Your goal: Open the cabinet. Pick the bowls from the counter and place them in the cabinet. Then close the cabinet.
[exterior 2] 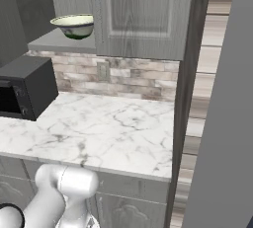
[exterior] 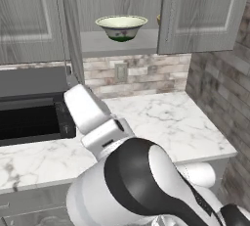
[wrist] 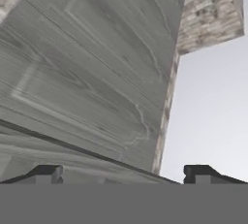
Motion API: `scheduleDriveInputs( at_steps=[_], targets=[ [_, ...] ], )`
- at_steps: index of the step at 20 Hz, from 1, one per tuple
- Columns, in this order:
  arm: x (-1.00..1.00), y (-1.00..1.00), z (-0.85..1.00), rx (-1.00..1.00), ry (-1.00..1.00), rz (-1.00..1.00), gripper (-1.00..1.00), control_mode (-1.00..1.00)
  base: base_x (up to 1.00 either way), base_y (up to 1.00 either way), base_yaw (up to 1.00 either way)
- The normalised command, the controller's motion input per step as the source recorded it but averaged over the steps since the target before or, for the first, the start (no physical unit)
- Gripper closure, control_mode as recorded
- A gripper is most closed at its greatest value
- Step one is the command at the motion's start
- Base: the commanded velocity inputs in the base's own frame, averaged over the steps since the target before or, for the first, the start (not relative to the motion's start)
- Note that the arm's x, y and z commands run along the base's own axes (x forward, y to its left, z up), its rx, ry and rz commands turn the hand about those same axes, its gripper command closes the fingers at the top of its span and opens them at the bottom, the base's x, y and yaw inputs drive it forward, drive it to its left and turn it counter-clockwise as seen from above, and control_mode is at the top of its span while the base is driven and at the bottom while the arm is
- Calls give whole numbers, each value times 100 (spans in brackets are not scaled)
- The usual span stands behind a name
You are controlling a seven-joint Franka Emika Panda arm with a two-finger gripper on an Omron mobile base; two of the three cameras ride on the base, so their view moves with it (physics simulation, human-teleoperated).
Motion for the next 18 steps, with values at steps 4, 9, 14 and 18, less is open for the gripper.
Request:
scheduleDriveInputs(
  at_steps=[4,9,14,18],
  targets=[
    [-22,84,-60,37,11,-2,-100,-100,0,0,0],
    [-6,70,-51,37,10,0,-100,-100,0,0,0],
    [0,79,-48,32,12,0,-100,-100,0,0,0],
    [0,86,-44,29,12,0,-100,-100,0,0,0]
  ],
)
